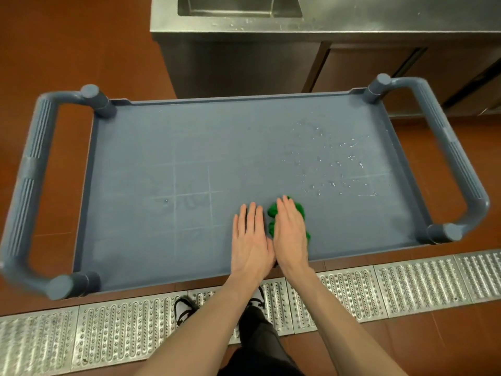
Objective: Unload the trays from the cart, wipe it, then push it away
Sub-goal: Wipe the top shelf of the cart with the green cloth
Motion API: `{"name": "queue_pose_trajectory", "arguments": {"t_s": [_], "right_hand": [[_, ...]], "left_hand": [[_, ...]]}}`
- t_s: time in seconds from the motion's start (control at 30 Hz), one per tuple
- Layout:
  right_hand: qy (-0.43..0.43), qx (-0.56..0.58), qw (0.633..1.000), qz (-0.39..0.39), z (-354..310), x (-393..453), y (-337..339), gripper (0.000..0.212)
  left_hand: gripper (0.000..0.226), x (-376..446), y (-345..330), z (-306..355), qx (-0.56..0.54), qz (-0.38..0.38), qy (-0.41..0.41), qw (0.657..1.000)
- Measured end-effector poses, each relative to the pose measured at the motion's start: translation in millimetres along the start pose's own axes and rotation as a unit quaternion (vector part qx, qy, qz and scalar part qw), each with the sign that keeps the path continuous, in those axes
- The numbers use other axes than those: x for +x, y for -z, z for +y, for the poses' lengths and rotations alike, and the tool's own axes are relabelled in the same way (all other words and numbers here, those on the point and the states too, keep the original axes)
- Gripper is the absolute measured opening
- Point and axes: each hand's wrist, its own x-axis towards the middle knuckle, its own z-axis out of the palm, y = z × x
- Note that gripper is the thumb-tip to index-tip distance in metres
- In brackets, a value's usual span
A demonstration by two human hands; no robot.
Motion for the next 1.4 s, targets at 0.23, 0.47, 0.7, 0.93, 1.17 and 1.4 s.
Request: {"name": "queue_pose_trajectory", "arguments": {"t_s": [0.23,0.47,0.7,0.93,1.17,1.4], "right_hand": [[0.059,-0.058,0.997,-0.003,3,1,6,0.055],[0.033,-0.065,0.997,0.024,-3,3,4,0.045],[0.006,-0.029,1.0,0.001,-6,5,1,0.042],[0.021,0.012,1.0,-0.001,-57,-5,-25,0.042],[0.101,0.056,0.993,-0.015,-131,-15,-83,0.042],[0.191,0.033,0.981,-0.029,-178,14,-115,0.045]], "left_hand": [[0.064,-10,24,-44,-0.066,-0.02,-0.075,0.995],[0.063,-38,80,-159,0.002,0.014,-0.058,0.998],[0.063,-68,119,-249,0.033,0.041,-0.015,0.998],[0.067,-67,115,-246,0.026,0.048,-0.022,0.998],[0.072,-67,118,-247,-0.043,0.068,0.001,0.997],[0.074,-61,118,-252,-0.08,0.087,-0.016,0.993]]}}
